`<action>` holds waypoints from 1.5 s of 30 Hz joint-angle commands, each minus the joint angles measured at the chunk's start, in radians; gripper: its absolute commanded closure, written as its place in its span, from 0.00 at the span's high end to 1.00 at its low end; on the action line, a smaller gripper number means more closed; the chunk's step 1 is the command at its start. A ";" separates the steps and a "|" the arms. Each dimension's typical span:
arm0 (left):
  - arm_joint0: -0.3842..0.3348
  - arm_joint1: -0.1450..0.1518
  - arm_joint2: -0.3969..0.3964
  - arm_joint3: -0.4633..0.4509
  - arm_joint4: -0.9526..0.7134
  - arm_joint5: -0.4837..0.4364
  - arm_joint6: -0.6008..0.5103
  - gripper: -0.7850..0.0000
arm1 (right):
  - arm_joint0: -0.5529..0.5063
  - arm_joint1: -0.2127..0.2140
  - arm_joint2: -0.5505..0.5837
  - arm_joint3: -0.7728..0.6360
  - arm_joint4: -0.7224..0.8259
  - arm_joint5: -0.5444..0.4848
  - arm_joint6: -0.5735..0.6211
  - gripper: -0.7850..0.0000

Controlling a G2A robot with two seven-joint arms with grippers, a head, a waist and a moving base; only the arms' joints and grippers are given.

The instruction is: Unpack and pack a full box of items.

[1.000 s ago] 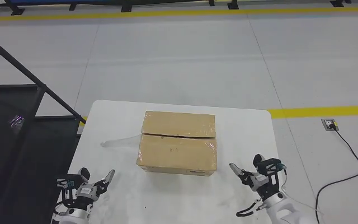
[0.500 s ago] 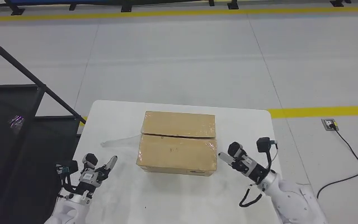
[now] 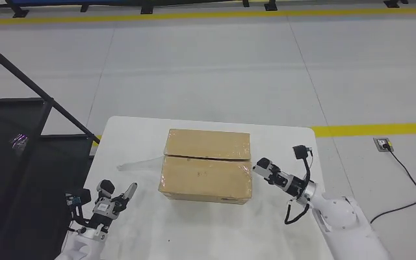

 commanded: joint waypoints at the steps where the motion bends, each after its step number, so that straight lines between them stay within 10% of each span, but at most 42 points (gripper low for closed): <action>1: -0.001 -0.001 0.004 0.001 0.000 -0.002 0.002 1.00 | 0.014 0.000 -0.010 0.014 0.019 -0.004 0.017 1.00; 14: 0.013 -0.006 0.020 -0.008 0.010 -0.010 0.029 1.00 | 0.060 -0.001 -0.046 0.072 0.182 -0.040 0.097 1.00; 26: 0.018 -0.009 0.024 -0.022 0.004 0.002 0.030 1.00 | -0.006 0.031 0.023 -0.042 0.459 -0.150 0.403 1.00; 36: 0.020 -0.009 0.028 -0.028 0.011 -0.007 0.021 1.00 | -0.136 0.097 -0.021 -0.294 0.208 -0.141 0.412 1.00; 45: 0.041 0.004 0.027 -0.035 0.138 -0.162 -0.023 1.00 | -0.108 0.122 -0.127 -0.245 -0.040 -0.148 0.359 1.00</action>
